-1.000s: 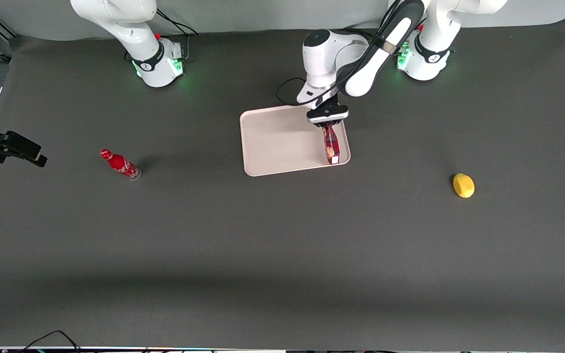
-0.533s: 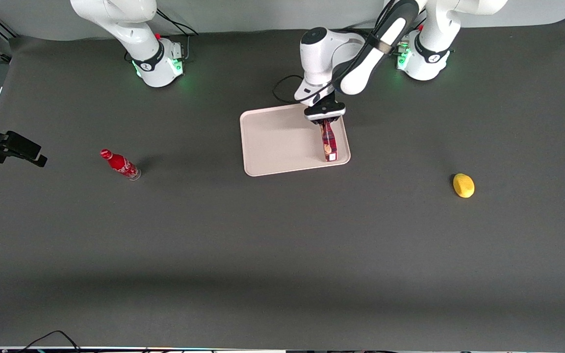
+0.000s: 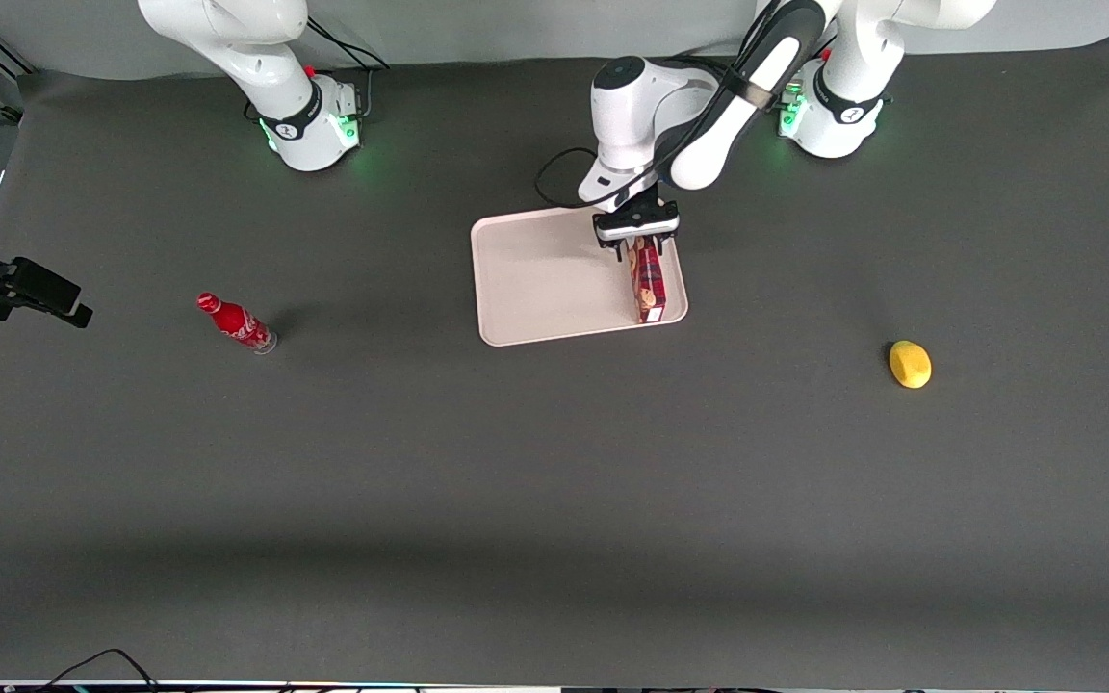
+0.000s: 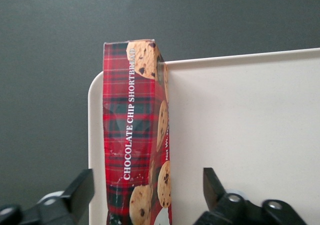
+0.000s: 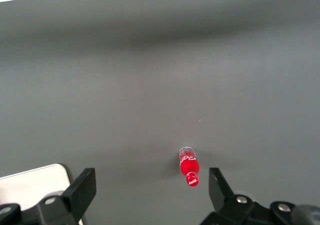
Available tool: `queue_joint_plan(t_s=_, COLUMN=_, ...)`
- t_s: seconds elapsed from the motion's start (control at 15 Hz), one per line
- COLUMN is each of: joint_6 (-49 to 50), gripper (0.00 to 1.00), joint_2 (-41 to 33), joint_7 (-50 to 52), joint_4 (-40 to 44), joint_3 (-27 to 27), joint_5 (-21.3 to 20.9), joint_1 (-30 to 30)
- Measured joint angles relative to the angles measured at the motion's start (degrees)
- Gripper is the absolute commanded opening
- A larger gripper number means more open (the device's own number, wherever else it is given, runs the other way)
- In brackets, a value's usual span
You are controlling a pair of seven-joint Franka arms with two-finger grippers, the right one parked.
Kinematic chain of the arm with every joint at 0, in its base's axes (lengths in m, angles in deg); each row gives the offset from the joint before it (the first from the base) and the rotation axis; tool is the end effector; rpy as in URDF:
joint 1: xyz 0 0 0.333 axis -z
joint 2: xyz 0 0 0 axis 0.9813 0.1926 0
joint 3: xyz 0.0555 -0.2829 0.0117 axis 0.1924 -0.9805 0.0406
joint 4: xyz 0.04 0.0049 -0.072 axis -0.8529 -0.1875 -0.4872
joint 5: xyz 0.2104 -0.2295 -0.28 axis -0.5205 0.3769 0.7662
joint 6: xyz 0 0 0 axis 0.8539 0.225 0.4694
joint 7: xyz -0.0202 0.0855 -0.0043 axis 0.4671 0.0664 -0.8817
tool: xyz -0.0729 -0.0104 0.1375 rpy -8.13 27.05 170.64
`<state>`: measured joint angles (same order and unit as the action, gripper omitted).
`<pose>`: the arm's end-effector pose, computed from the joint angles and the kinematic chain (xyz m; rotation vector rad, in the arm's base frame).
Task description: Place red cookie box on tray
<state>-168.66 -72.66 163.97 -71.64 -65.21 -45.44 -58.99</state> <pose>0.2811 -0.4229 0.1329 -2.9950 -0.1227 -0.3890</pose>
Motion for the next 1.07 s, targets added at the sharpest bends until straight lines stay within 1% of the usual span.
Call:
queue_joint_plan(t_s=0.53, joint_6=0.13, gripper=1.00, joint_2=-0.04, joint_7=-0.05, joint_4=1.03, joint_3=0.08, joint_5=-0.17, joint_1=-0.05)
queue_joint_plan(t_s=0.73, joint_6=4.35, gripper=1.00, joint_2=-0.50, joint_7=-4.40, joint_4=4.51, joint_3=0.18, joint_5=0.52, joint_1=-0.51)
queue_joint_plan(t_s=0.8, joint_6=6.67, gripper=1.00, joint_2=-0.84, joint_7=-7.49, joint_4=6.28, joint_3=0.24, joint_5=2.48, joint_1=-0.81)
queue_joint_plan(t_s=0.87, joint_6=9.42, gripper=1.00, joint_2=-1.28, joint_7=-11.63, joint_4=8.39, joint_3=0.31, joint_5=5.45, joint_1=-1.13)
queue_joint_plan(t_s=1.07, joint_6=21.11, gripper=1.00, joint_2=-4.12, joint_7=-29.59, joint_4=16.44, joint_3=1.23, joint_5=17.73, joint_1=-2.76)
